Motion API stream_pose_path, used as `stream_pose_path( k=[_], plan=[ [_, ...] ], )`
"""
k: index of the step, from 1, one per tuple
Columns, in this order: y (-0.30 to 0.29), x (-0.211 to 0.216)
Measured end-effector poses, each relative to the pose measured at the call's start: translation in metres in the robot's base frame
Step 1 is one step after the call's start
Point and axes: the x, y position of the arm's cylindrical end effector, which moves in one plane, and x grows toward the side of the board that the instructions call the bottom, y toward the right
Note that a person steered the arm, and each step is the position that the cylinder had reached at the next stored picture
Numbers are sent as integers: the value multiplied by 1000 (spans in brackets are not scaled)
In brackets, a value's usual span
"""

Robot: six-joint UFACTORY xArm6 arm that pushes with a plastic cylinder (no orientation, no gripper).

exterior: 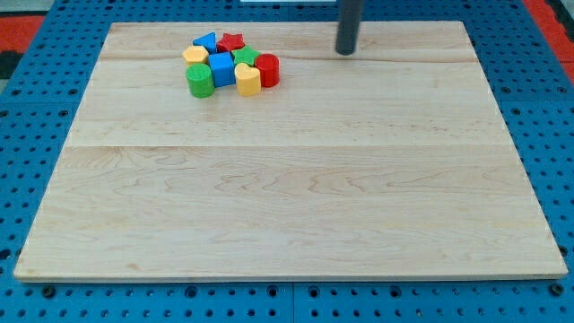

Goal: Move the yellow heart towards the center left

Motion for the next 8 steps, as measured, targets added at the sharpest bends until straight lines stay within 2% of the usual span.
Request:
stream_pose_path(
  k=[2,4,8],
  plan=[
    [-63,13],
    [-62,22],
    [-126,109]
  ],
)
